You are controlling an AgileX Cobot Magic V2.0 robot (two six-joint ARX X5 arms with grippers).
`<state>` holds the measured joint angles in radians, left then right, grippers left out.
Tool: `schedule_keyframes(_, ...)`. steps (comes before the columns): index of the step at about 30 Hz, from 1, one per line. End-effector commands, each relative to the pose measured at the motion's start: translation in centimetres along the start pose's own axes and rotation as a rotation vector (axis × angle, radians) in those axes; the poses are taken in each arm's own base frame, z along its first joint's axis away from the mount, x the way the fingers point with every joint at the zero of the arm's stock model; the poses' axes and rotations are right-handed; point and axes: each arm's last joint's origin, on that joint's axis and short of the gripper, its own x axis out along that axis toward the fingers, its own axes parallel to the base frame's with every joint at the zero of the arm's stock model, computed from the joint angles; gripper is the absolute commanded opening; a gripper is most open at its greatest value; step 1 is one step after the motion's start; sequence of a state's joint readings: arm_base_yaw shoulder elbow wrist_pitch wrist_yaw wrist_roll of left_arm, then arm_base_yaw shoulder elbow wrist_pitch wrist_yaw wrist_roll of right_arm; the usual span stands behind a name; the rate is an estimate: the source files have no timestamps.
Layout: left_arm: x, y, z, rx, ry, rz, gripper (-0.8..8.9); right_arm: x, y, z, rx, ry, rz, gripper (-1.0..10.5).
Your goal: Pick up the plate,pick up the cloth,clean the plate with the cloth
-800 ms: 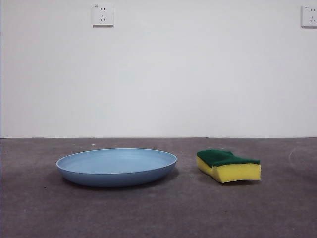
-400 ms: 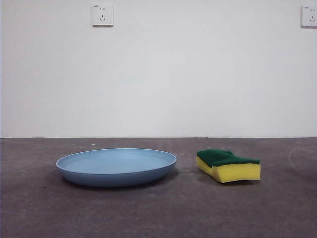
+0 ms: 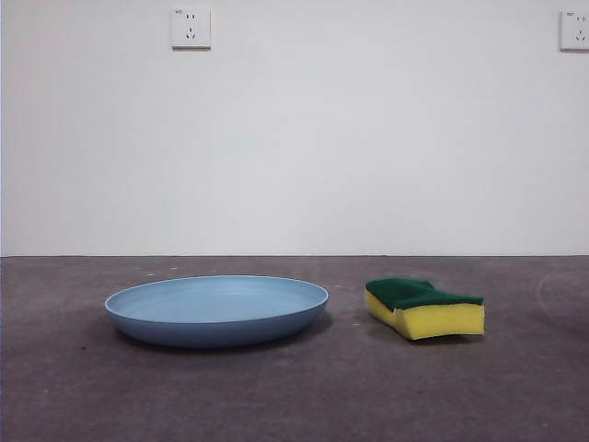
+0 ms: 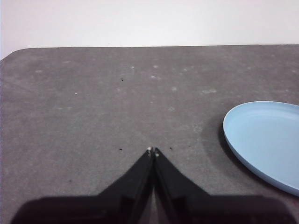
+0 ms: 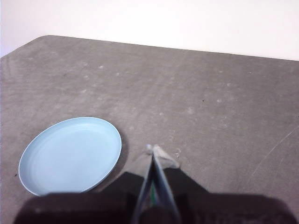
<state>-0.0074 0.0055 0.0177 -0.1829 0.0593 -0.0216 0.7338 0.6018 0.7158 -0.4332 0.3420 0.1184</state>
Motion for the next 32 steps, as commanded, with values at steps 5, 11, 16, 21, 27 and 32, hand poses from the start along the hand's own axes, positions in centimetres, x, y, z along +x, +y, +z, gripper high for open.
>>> schedule_keyframes(5,0.1,0.1,-0.4,-0.031,0.012,0.009,-0.02,0.0,0.0,-0.1,-0.003,-0.002,-0.003,0.0)
schedule_keyframes(11,0.1,0.1,-0.4,-0.031,0.012,0.009,-0.03,0.0,0.0,-0.1,-0.003,-0.002,-0.003,0.0)
schedule_keyframes(16,0.1,0.1,-0.4,-0.031,0.012,0.009,-0.03,0.0,0.0,-0.1,-0.003,-0.002,-0.003,0.0)
schedule_keyframes(21,0.1,0.1,-0.4,-0.031,0.012,0.009,-0.03,0.0,0.0,-0.1,-0.003,-0.002,-0.003,0.0)
schedule_keyframes(27,0.1,0.1,-0.4,-0.031,0.012,0.009,-0.03,0.0,0.0,-0.1,-0.026,-0.002,-0.004,0.0)
schedule_keyframes(32,0.1,0.1,-0.4,-0.031,0.011,0.010,-0.03,-0.5,-1.2,0.0,-0.098,-0.022,-0.067,0.0)
